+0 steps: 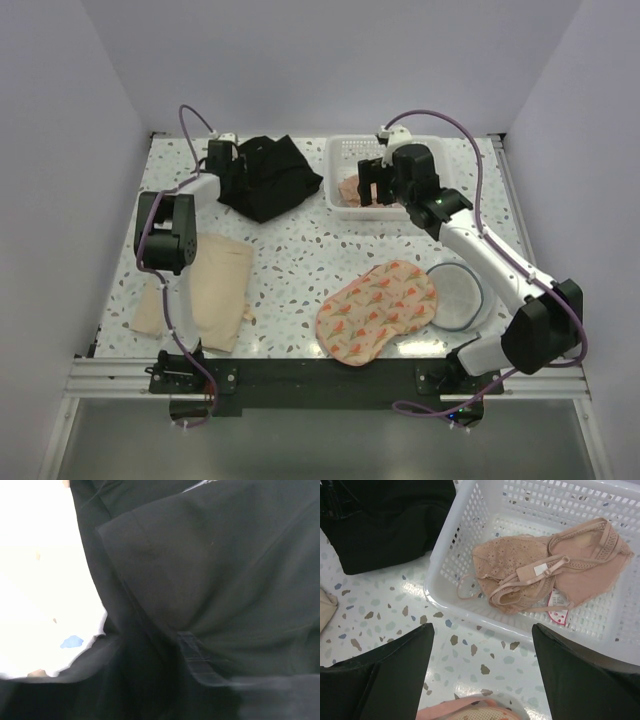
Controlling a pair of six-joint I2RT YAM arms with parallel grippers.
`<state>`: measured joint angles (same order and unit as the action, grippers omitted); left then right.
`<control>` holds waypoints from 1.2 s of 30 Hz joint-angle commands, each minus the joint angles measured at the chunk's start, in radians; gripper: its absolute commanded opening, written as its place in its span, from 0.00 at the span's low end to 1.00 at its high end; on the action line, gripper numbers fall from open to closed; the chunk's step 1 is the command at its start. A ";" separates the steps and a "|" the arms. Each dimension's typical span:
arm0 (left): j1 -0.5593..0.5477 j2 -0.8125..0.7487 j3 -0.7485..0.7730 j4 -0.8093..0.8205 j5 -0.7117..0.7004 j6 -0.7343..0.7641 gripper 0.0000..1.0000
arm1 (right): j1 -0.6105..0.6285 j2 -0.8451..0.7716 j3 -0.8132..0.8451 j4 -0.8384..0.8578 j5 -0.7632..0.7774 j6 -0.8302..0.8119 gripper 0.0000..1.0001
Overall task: Unzip the laundry bag and remove the bra
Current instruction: Move the distractor to the corner of the board.
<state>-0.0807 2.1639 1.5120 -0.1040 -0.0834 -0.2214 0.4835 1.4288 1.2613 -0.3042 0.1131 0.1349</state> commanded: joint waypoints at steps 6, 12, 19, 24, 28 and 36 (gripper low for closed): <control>0.009 -0.036 -0.042 -0.115 -0.245 -0.113 0.00 | 0.006 -0.064 -0.023 0.019 0.005 0.026 0.84; 0.013 -0.143 -0.186 -0.076 -0.358 -0.277 0.00 | 0.012 -0.064 -0.039 0.020 -0.006 0.032 0.83; 0.030 -0.249 -0.292 -0.094 -0.507 -0.403 0.00 | 0.023 -0.079 -0.063 0.010 0.005 0.028 0.83; 0.059 -0.334 -0.386 -0.095 -0.562 -0.512 0.00 | 0.030 -0.074 -0.076 0.008 -0.003 0.032 0.83; 0.079 -0.339 -0.392 -0.103 -0.552 -0.562 0.00 | 0.038 -0.077 -0.082 0.007 -0.004 0.034 0.83; 0.127 -0.277 -0.294 -0.120 -0.512 -0.654 0.00 | 0.056 -0.077 -0.079 0.002 -0.009 0.042 0.83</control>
<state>0.0280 1.8626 1.1370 -0.2295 -0.5694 -0.7998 0.5255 1.3869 1.1774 -0.3084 0.1120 0.1593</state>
